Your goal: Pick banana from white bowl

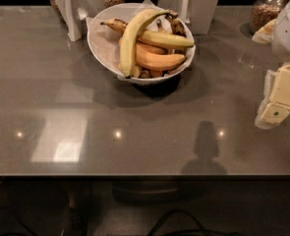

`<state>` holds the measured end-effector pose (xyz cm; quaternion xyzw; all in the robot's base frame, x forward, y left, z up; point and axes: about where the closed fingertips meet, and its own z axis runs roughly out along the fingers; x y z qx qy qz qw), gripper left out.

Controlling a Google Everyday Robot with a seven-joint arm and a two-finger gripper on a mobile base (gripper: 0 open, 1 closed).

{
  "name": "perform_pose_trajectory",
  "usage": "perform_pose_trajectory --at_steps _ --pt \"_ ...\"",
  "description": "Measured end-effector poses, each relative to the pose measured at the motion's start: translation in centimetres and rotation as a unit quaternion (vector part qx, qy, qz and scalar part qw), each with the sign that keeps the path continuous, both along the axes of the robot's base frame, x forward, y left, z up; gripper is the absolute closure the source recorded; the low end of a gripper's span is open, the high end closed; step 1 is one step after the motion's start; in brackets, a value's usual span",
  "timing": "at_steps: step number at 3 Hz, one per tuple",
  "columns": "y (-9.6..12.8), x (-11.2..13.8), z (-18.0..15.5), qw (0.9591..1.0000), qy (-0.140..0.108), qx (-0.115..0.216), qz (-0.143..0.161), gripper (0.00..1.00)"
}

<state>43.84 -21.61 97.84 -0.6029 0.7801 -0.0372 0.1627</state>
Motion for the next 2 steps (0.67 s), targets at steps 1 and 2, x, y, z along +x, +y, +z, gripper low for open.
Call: perform_pose_trajectory --at_steps 1,2 --pt "0.00 0.00 0.00 1.0000 0.000 0.000 0.000 0.00" --pt "0.55 0.37 0.39 0.9998 -0.016 0.004 0.012 0.00"
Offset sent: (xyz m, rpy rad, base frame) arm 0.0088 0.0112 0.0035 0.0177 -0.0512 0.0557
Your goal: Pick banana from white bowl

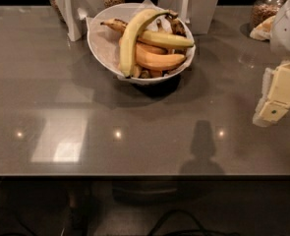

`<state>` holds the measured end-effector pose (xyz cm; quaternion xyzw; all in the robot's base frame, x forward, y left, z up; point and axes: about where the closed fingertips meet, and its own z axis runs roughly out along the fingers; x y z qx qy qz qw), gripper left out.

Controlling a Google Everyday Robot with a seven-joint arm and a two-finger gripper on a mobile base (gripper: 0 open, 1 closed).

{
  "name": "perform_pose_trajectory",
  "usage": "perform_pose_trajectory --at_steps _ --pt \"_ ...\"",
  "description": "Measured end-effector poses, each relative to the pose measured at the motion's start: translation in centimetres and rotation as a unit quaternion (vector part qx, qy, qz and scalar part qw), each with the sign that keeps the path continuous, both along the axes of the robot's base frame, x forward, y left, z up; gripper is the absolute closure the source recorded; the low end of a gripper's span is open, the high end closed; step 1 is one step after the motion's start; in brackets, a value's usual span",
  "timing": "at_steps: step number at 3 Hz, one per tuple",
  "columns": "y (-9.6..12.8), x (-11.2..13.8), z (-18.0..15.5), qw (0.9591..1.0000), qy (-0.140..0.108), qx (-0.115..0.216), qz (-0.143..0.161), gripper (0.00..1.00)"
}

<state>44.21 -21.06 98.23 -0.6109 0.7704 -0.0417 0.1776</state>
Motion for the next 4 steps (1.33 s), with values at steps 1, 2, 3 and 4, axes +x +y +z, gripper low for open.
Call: perform_pose_trajectory --at_steps 1,2,3,4 --pt "2.5 1.4 0.9 0.9974 -0.047 0.018 0.052 0.00" --pt "6.3 4.1 2.8 0.9837 -0.111 0.036 0.137 0.00" --pt "10.5 6.9 5.0 0.9576 -0.156 0.045 0.238 0.00" --pt "15.4 9.3 7.3 0.9192 -0.181 0.037 0.348 0.00"
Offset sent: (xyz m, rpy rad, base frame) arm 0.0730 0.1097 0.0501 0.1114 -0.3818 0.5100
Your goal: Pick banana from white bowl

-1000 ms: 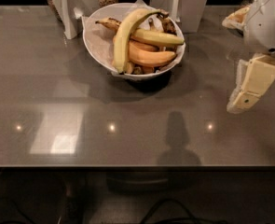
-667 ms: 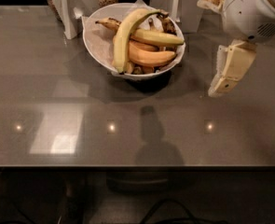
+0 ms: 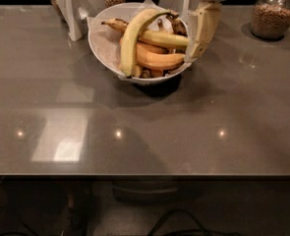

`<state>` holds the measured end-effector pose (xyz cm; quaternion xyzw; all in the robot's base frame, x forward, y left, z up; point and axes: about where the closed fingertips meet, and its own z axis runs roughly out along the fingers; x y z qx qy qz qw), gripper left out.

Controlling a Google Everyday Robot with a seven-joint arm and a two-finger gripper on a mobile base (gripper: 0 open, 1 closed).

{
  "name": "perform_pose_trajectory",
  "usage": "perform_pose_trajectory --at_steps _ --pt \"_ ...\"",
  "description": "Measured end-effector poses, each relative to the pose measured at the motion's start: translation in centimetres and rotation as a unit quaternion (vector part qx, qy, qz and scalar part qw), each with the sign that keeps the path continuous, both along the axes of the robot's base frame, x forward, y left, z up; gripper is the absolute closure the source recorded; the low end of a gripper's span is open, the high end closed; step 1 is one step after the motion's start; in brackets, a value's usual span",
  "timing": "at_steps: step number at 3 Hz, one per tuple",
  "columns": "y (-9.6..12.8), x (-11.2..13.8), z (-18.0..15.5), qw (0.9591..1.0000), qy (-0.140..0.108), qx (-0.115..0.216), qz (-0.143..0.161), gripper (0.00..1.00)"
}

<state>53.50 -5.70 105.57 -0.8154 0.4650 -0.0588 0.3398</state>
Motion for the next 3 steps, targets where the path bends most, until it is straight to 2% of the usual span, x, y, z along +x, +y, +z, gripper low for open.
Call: perform_pose_trajectory --at_steps 1,2,3 --pt "0.8 -0.1 1.5 0.9998 -0.016 0.002 0.013 0.00" --pt "0.8 -0.1 1.4 0.9998 -0.016 0.002 0.013 0.00" --pt "2.2 1.4 1.6 0.9978 -0.048 -0.012 0.045 0.00"
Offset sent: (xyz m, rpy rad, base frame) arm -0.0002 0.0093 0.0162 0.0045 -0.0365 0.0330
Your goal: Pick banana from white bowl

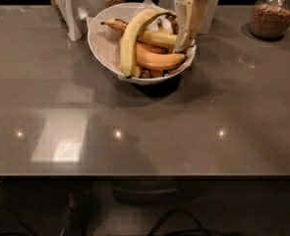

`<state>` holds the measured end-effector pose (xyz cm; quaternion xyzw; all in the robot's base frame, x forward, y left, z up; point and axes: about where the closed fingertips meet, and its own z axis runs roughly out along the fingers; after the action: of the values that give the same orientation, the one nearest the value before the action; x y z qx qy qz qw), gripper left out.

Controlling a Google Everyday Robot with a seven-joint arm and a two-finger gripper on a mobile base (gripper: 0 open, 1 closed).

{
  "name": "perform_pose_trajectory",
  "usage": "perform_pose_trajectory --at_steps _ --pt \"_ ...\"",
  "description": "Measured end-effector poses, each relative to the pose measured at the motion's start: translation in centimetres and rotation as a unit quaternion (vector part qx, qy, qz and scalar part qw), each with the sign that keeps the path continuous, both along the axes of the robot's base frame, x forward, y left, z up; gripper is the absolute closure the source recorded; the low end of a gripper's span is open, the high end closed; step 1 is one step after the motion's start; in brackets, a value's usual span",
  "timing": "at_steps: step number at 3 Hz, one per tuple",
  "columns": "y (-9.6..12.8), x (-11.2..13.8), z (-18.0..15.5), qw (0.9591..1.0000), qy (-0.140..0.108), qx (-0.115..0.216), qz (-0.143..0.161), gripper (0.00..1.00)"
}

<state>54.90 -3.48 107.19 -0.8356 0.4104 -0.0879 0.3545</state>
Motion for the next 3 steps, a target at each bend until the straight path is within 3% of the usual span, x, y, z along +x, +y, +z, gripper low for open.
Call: perform_pose_trajectory --at_steps 1,2,3 --pt "1.9 2.6 -0.4 0.9984 -0.030 -0.024 0.041 0.00" --pt "3.6 5.5 -1.3 0.9943 -0.049 -0.056 0.076 0.07" --pt "4.3 7.4 -2.5 0.9912 -0.052 -0.082 0.090 0.22"
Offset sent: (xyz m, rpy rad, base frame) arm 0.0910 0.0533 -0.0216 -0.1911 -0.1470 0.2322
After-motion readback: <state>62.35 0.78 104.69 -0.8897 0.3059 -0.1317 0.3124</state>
